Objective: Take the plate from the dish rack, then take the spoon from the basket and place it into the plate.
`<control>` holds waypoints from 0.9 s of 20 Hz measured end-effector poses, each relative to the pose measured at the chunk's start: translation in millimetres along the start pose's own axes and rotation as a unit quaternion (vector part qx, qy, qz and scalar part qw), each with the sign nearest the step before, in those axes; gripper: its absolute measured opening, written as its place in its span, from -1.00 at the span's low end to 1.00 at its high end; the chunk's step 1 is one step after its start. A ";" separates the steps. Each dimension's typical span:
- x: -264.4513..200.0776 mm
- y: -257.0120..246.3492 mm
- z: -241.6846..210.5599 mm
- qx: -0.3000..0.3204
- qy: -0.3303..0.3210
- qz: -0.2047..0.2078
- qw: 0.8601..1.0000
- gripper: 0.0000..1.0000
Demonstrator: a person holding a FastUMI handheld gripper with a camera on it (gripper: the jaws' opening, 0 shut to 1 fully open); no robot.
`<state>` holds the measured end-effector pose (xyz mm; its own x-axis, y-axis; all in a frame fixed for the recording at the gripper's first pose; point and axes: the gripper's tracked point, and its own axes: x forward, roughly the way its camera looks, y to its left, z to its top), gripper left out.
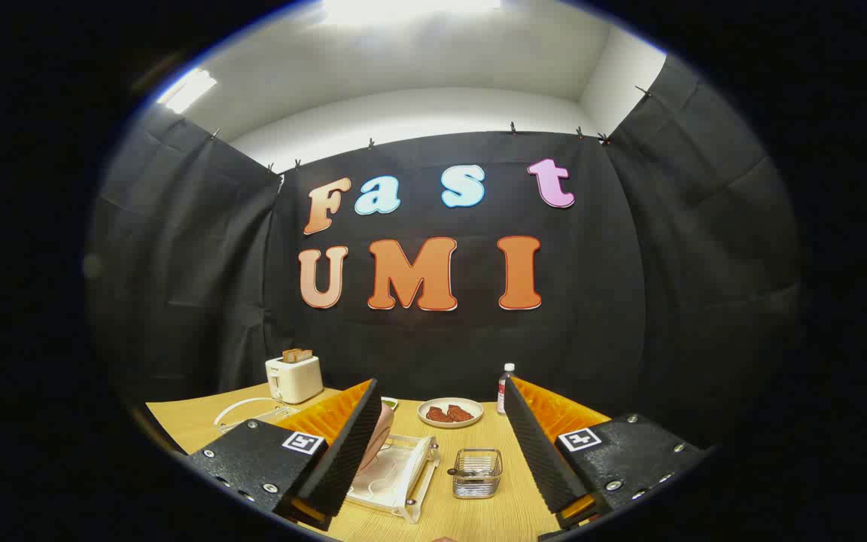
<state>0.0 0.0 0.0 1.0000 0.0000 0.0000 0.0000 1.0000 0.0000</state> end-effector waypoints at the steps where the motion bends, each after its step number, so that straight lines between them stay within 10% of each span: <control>1: 0.1 0.7 -0.5 0.003 0.001 0.002 1.000 0.94; 18: 5.7 1.1 -1.8 0.006 0.011 0.004 1.000 0.94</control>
<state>5.7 1.1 -1.8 0.9997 0.0081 -0.0214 -0.0079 0.9999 0.0112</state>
